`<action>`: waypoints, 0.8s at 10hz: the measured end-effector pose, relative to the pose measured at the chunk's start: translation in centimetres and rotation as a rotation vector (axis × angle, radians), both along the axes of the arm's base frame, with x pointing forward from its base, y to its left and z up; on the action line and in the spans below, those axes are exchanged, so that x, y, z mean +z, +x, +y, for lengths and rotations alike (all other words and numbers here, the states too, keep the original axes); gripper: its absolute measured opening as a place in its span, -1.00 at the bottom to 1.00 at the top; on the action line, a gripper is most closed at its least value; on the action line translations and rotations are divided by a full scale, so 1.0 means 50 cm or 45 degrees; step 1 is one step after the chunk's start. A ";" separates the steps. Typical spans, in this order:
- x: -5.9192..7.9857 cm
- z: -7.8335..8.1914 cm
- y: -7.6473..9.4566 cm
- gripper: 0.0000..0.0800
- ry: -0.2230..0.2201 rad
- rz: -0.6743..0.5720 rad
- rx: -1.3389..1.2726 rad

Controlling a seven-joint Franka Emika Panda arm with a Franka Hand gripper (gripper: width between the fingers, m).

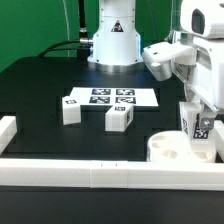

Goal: Assemble stool

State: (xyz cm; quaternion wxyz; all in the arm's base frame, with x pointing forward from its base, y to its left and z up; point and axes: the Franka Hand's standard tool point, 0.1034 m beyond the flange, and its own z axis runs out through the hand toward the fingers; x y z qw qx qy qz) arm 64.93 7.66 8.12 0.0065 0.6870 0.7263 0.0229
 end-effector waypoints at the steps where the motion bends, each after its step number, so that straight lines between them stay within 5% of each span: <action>1: 0.000 0.000 0.000 -0.16 0.000 0.000 0.000; 8: -0.002 0.001 0.000 -0.15 0.021 0.010 -0.454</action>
Offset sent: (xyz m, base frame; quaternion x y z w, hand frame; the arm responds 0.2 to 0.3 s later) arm 0.0000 0.0000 0.0000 0.0000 0.0000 0.0000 1.0000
